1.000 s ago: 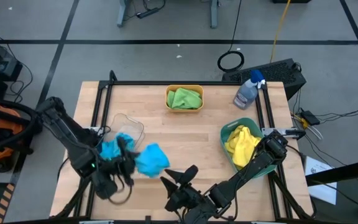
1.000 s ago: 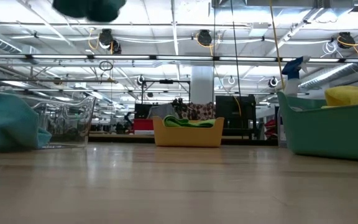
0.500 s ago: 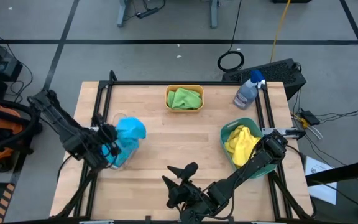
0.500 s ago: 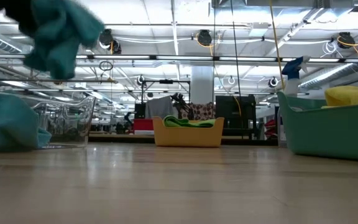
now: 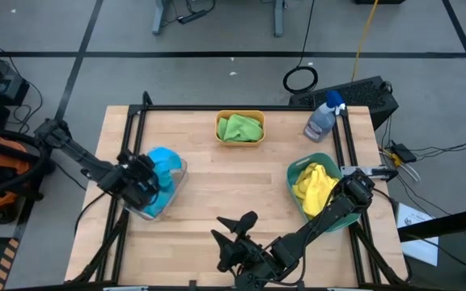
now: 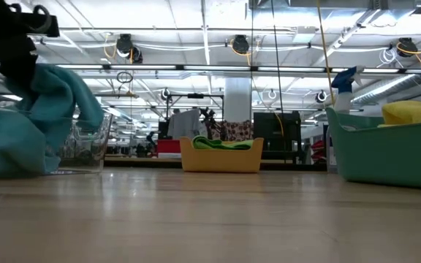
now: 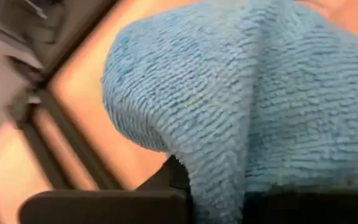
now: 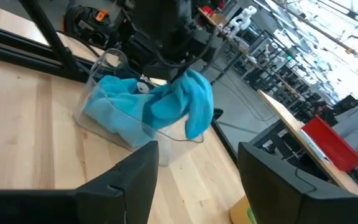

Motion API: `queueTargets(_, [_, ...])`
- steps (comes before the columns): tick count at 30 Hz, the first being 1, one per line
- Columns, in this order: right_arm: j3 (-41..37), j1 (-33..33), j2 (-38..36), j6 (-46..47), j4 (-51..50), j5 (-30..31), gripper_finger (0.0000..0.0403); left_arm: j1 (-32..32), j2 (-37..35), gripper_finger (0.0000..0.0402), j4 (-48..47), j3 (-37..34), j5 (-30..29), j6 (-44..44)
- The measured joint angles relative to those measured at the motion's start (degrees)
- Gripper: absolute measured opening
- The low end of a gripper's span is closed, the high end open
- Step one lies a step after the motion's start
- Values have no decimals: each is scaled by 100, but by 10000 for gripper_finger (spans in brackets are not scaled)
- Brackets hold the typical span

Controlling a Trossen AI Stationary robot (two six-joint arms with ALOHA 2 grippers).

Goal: Sort microfiber towel by color & place in baskets
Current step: Put the blue microfiber cloth into the transparent bin

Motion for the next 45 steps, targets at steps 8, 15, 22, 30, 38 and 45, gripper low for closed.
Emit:
queueTargets(8, [0, -1, 1, -2, -2, -74, 210, 471, 311, 146, 507, 4, 364, 615])
queueTargets(15, [0, -1, 1, -2, -16, -74, 210, 555, 476, 220, 805, 177, 1104, 1066])
queueTargets(22, [0, 4, 0, -2, -38, -72, 210, 518, 467, 232, 193, 718, 1958, 851])
queueTargets(30, [0, 7, 0, -2, -42, -72, 210, 416, 468, 232, -103, 1367, 1975, 922])
queueTargets(38, [0, 7, 0, -2, -70, -160, 210, 498, 611, 191, 564, 1251, 1045, 2588])
queueTargets(45, [0, -11, 0, -2, -81, -670, 187, 858, 1012, 44, 1031, 834, 958, 2993])
